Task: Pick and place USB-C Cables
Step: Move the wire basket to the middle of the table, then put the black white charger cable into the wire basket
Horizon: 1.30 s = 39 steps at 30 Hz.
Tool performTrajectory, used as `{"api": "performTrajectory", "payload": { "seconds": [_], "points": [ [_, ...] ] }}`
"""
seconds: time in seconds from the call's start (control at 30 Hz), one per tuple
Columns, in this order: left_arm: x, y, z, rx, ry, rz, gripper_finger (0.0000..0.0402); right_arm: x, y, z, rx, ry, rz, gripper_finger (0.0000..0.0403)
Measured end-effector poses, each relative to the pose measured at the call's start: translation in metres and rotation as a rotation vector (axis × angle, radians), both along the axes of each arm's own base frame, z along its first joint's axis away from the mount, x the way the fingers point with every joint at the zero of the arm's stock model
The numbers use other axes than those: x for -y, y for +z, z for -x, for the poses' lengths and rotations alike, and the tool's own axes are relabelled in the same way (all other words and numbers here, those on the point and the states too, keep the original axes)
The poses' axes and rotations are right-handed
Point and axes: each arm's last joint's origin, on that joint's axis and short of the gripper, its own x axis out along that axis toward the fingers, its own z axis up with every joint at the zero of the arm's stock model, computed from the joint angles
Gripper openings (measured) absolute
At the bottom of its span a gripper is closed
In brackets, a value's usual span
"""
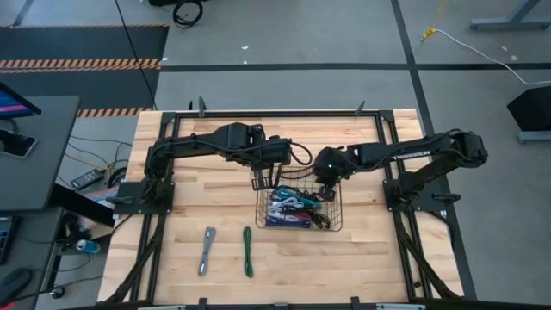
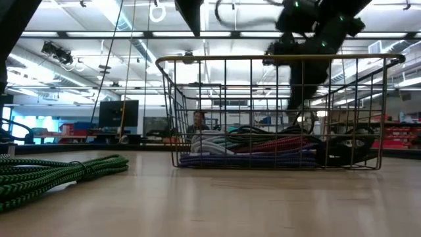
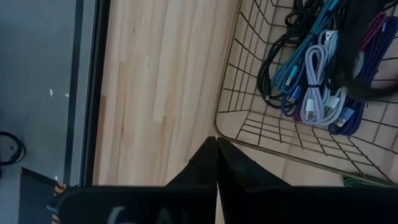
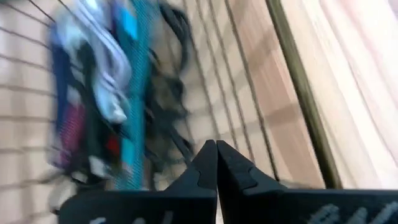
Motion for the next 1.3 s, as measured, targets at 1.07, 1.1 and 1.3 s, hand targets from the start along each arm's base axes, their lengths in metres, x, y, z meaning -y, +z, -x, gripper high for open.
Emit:
{"api": "performTrajectory", "payload": {
  "seconds": [1.07,1.1,1.3],
  "points": [
    [0.095,-0.001,0.011,0.198,0.371,0.207,0.0002,-0.021,0.255,0.102,0.576,0.141,0.374,0.0],
    [0.102,-0.001,0.013,0.208,0.389,0.221,0.0002,-0.021,0.255,0.104,0.574,0.14,0.372,0.0],
    [0.15,-0.001,0.029,0.276,0.509,0.313,0.0001,-0.021,0.252,0.115,0.541,0.118,0.336,0.0001]
  ]
}}
